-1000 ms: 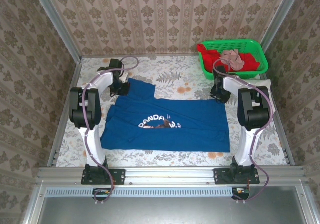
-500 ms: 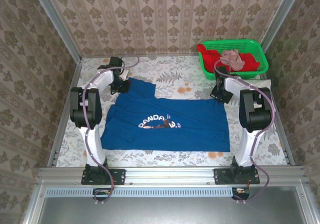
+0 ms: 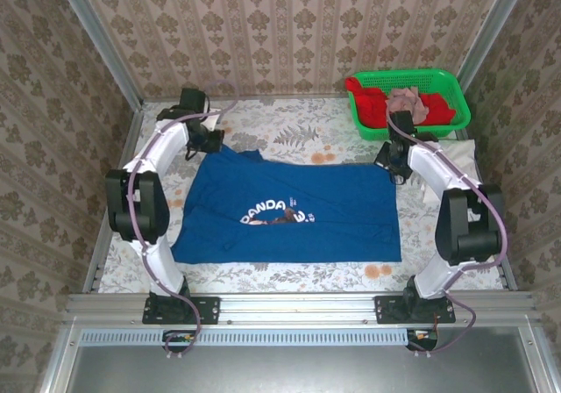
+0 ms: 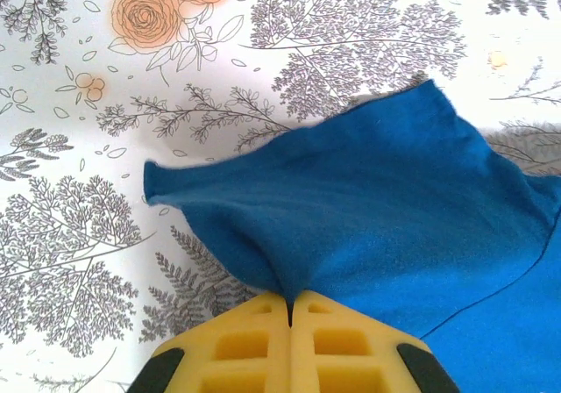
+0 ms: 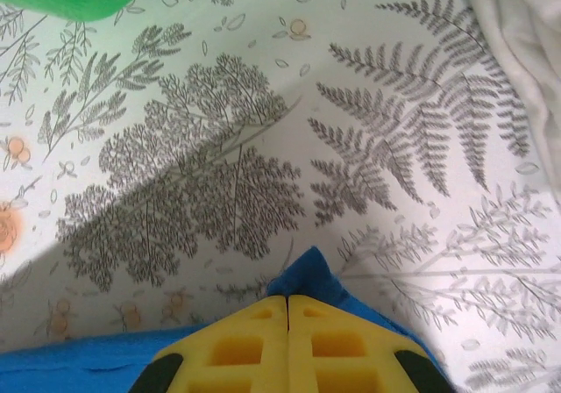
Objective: Fold and stack the t-shirts
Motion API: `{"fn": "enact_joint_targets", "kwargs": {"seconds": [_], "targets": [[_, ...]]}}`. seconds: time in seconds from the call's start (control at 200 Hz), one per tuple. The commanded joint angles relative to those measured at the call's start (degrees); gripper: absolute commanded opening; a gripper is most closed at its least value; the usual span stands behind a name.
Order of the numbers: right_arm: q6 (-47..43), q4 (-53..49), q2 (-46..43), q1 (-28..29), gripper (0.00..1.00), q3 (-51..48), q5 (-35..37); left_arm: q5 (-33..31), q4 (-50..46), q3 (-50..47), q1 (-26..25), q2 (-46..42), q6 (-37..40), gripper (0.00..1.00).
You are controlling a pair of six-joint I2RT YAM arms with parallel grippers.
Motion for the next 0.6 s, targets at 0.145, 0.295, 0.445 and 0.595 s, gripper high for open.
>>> {"fn": "enact_joint_targets", "kwargs": {"seconds": [0.145, 0.295, 0.445, 0.595], "targets": [[-1.9, -7.2, -10.7, -0.1, 0.00, -5.7, -0.5, 2.0, -4.6, -6.7, 0.1, -8.8, 3.1, 0.00], [-1.4, -10.2, -16.7, -0.1, 0.00, -9.2, -0.9, 3.4, -7.0, -9.8, 0.1, -12.9, 4.6, 0.00], [-0.4, -13.9, -22.6, -0.1, 0.00, -13.0, -1.3, 4.7, -8.7, -14.4, 0.2, -18.0, 5.1, 0.00], [0.8, -17.1, -27.6, -0.1, 0.00, -17.0, -0.6, 6.4, -11.3, -19.1, 0.9, -22.3, 4.4, 0.00]]}}
